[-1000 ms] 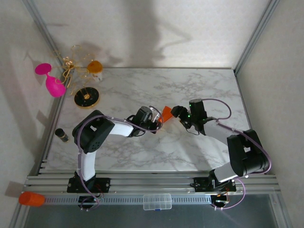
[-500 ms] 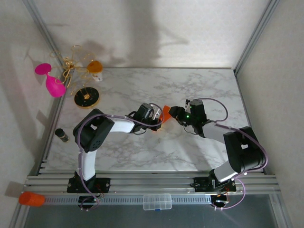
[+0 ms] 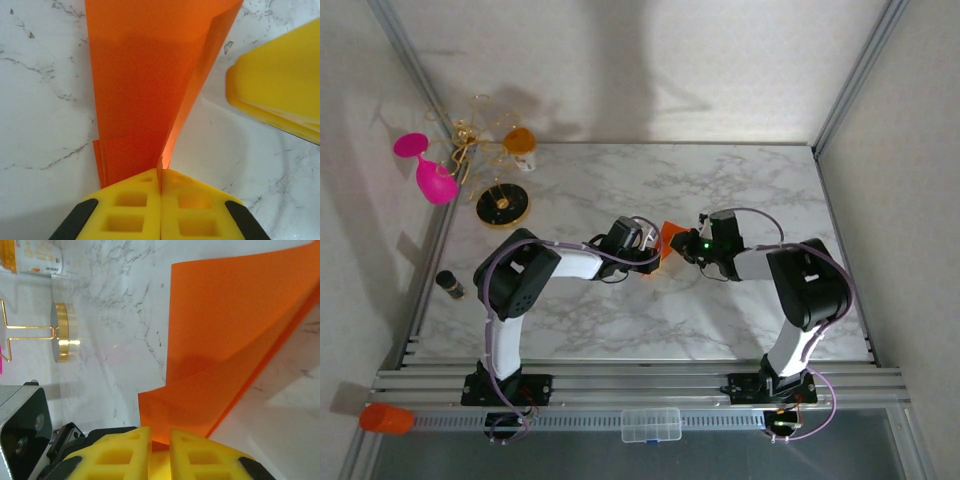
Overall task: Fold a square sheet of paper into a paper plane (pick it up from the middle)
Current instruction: Fold the wing for the fifth time at the center of the table.
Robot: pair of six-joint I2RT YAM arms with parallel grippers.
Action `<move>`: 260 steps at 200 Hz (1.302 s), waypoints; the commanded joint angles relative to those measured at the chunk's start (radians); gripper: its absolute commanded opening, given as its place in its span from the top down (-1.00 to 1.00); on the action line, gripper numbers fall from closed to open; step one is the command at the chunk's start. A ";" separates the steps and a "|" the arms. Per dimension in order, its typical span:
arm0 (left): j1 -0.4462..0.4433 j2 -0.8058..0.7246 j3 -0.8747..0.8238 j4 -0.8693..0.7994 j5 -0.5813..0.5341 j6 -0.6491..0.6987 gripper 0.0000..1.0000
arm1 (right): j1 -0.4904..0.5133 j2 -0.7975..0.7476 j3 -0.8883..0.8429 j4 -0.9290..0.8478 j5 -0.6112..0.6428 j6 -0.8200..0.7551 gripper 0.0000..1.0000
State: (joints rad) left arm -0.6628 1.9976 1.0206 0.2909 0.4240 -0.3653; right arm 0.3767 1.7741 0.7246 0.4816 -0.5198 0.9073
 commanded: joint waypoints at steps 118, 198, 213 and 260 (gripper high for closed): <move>0.017 0.083 -0.052 -0.118 0.004 -0.050 0.72 | 0.029 0.149 0.130 -0.042 -0.083 -0.068 0.69; 0.020 0.101 -0.053 -0.127 -0.008 -0.069 0.82 | 0.031 0.162 0.150 -0.102 -0.063 -0.090 0.69; 0.022 0.103 -0.053 -0.134 -0.012 -0.078 0.83 | 0.029 0.131 0.143 -0.083 -0.067 -0.087 0.69; 0.029 0.110 -0.062 -0.133 -0.016 -0.108 0.84 | 0.029 0.051 0.078 -0.044 -0.051 -0.078 0.68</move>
State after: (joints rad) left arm -0.6460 2.0075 1.0161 0.3141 0.4541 -0.4461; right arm 0.4000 1.8725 0.8379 0.4229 -0.5766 0.8398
